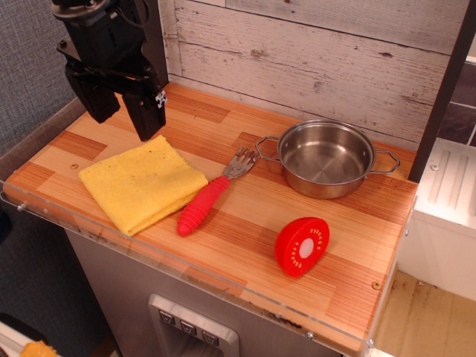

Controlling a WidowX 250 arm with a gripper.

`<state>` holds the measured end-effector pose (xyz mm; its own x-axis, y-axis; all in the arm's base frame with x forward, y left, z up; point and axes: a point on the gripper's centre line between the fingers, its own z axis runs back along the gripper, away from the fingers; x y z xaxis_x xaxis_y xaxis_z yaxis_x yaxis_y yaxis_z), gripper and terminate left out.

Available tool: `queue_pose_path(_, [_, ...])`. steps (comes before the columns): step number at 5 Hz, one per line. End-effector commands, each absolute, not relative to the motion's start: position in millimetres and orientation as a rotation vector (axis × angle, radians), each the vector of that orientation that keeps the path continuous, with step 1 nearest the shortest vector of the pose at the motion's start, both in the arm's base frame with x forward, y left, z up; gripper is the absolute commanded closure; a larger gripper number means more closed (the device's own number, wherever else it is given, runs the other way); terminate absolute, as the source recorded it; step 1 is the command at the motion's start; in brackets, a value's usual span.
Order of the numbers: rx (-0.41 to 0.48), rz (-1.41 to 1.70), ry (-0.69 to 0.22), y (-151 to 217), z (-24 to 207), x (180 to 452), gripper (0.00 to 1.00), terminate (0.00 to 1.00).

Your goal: Place the silver pot on the yellow cloth.

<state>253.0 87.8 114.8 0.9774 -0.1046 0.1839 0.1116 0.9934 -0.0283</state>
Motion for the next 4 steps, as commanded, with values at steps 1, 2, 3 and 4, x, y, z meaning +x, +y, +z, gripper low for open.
queue_pose_path(1, [-0.039, -0.109, -0.183, 88, 115, 253, 0.00, 0.00])
queue_pose_path(2, [-0.062, -0.116, -0.189, 77, 113, 264, 0.00, 0.00])
queue_pose_path(3, [-0.087, -0.183, -0.181, 43, 108, 280, 0.00, 0.00])
queue_pose_path(4, [-0.088, -0.275, -0.194, 0, 106, 293, 0.00, 0.00])
